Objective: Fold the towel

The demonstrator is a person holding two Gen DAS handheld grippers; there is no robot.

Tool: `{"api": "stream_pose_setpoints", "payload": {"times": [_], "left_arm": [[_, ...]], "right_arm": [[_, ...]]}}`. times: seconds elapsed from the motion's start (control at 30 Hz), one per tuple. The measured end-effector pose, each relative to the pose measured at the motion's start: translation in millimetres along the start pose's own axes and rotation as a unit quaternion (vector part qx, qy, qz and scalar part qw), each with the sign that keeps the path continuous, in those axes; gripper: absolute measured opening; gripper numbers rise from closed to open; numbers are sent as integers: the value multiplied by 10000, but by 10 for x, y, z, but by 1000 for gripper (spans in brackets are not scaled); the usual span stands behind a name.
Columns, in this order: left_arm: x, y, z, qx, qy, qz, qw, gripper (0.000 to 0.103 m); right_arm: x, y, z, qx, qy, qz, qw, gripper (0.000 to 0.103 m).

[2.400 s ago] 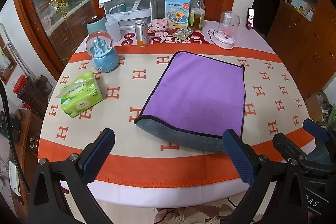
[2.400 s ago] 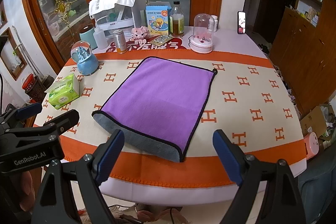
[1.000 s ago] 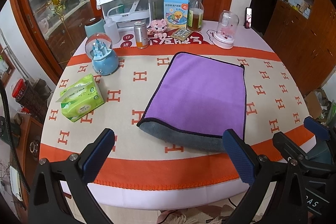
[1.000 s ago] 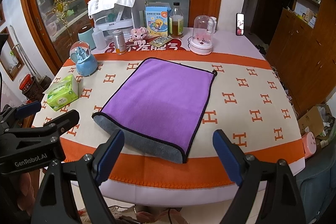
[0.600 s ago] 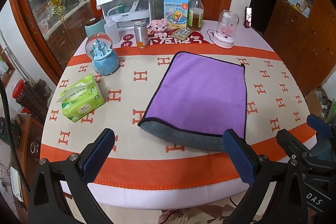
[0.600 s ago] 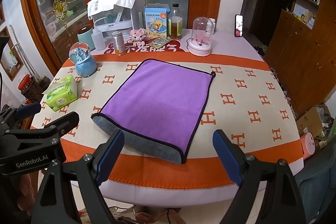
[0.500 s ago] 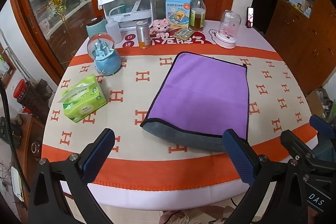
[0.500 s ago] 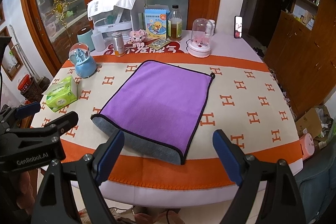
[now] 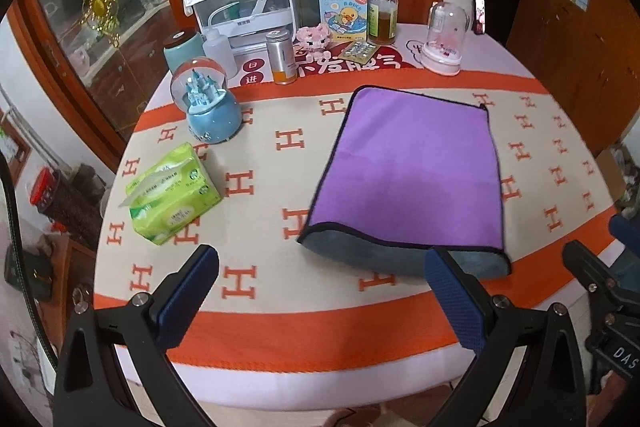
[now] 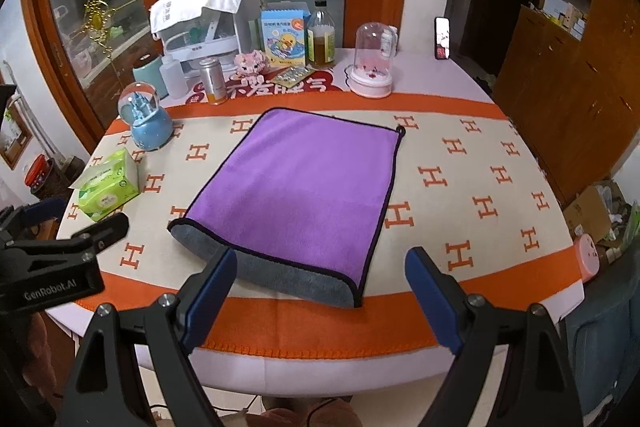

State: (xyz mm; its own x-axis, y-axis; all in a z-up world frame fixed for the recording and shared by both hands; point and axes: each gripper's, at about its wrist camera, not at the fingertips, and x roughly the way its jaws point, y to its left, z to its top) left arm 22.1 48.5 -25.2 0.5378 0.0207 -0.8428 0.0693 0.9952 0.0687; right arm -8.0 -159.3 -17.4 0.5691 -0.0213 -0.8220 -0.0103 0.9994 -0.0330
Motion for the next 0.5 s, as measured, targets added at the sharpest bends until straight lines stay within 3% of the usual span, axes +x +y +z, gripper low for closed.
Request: {"api": "stream_pose_setpoints", "payload": {"times": [0.13,0.5], "left_arm": [[169,125,-17,197,25,134,9997,102],[918,275,-65,652,697,5,9954,102]], "right_arm": [[123,3,-138,137,147,-105,9997,87],[630,-111,-401,-27,680,-185,9975,86]]}}
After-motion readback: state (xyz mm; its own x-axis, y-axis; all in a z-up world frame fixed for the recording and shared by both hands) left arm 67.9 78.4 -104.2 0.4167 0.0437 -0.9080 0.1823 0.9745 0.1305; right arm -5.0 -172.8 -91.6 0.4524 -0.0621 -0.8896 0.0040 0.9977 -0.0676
